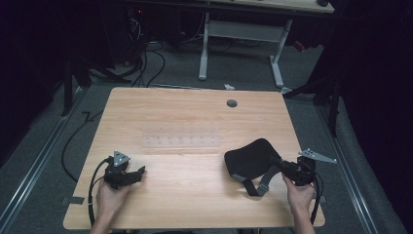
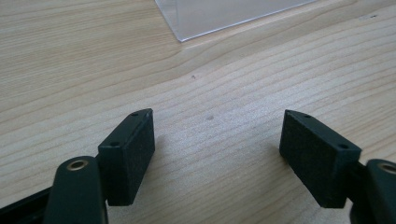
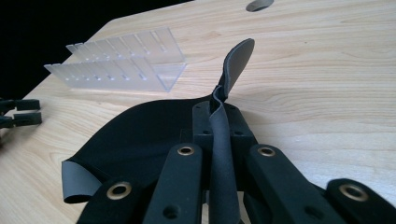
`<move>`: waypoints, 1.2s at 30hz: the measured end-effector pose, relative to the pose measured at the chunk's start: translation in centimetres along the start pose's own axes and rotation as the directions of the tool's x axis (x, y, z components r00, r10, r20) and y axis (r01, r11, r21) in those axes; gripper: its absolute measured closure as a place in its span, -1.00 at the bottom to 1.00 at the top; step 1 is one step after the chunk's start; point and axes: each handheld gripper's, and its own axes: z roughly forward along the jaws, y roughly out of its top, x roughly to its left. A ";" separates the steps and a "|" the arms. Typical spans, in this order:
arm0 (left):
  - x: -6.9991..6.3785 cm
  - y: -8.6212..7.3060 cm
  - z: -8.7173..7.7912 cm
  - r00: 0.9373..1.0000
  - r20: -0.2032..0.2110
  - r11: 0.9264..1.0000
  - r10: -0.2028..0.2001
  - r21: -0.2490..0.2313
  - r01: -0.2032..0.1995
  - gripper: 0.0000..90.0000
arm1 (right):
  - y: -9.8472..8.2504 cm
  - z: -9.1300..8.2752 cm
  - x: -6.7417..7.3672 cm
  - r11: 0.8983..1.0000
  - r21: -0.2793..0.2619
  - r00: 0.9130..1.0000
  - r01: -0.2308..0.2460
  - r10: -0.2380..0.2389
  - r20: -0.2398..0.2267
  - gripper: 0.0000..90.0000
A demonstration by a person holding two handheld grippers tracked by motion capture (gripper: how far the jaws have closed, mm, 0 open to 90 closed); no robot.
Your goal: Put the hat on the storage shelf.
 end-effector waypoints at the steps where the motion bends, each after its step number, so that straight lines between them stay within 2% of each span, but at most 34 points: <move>1: 0.0 0.0 0.0 1.000 0.000 1.000 0.000 0.001 0.000 -0.41 | 0.0 0.0 0.1 1.000 -0.001 1.000 -0.001 0.001 -0.002 0.93; 9: -0.1 0.0 0.0 1.000 0.008 1.000 0.006 0.006 -0.006 -0.42 | -0.2 -0.3 1.4 1.000 -0.011 0.999 0.007 -0.008 -0.031 0.93; 15: -0.3 -0.2 -0.1 0.999 0.017 1.000 0.030 0.005 -0.030 -0.42 | -0.3 -0.3 2.1 1.000 -0.014 0.999 0.017 -0.018 -0.050 0.93; 19: -0.7 -0.4 -0.1 0.998 0.040 0.999 0.046 0.011 -0.046 -0.42 | -0.5 -0.1 2.5 1.000 -0.012 0.998 0.017 -0.018 -0.061 0.93; 21: -1.2 -0.7 -0.3 0.994 0.073 0.997 0.077 0.018 -0.078 -0.43 | -0.6 0.0 2.8 1.000 -0.012 0.997 0.020 -0.021 -0.070 0.93; 23: -1.5 -0.8 -0.4 0.993 0.086 0.997 0.076 0.019 -0.078 -0.44 | -0.6 0.0 3.0 1.000 -0.011 0.997 0.020 -0.021 -0.072 0.93; 24: -1.9 -1.0 -0.6 0.990 0.113 0.996 0.082 0.026 -0.085 -0.45 | -0.6 0.1 3.2 1.000 -0.011 0.997 0.021 -0.022 -0.078 0.93; 27: -2.7 -1.1 -0.9 0.984 0.154 0.995 0.088 0.031 -0.094 -0.45 | -0.6 0.2 3.4 1.000 -0.011 0.996 0.023 -0.024 -0.089 0.93; 28: -2.7 -1.1 -0.9 0.984 0.154 0.995 0.088 0.031 -0.094 -0.46 | -0.6 0.2 3.5 1.000 -0.013 0.995 0.023 -0.024 -0.092 0.93; 30: -3.6 -1.1 -1.3 0.975 0.194 0.993 0.106 0.032 -0.115 -0.47 | -0.6 0.2 3.7 1.000 -0.015 0.995 0.022 -0.024 -0.099 0.93; 31: -3.6 -1.1 -1.3 0.975 0.194 0.993 0.106 0.032 -0.115 -0.47 | -0.6 0.2 3.7 1.000 -0.015 0.995 0.022 -0.024 -0.099 0.93; 32: -4.5 -1.1 -1.5 0.968 0.224 0.992 0.116 0.028 -0.125 -0.47 | -0.6 0.3 3.9 1.000 -0.015 0.994 0.023 -0.025 -0.105 0.93; 33: -4.7 -1.2 -1.6 0.964 0.236 0.991 0.121 0.029 -0.132 -0.47 | -0.5 0.3 4.0 1.000 -0.015 0.994 0.024 -0.025 -0.107 0.93; 34: -4.7 -1.2 -1.6 0.964 0.236 0.991 0.121 0.029 -0.132 -0.47 | -0.5 0.3 4.1 1.000 -0.015 0.994 0.023 -0.024 -0.110 0.93; 35: -5.5 -1.2 -1.7 0.957 0.261 0.990 0.130 0.025 -0.141 -0.47 | -0.5 0.4 4.2 1.000 -0.016 0.993 0.023 -0.025 -0.115 0.93; 36: -6.1 -1.3 -1.8 0.952 0.277 0.989 0.132 0.025 -0.144 -0.47 | -0.5 0.4 4.3 1.000 -0.014 0.993 0.022 -0.024 -0.117 0.93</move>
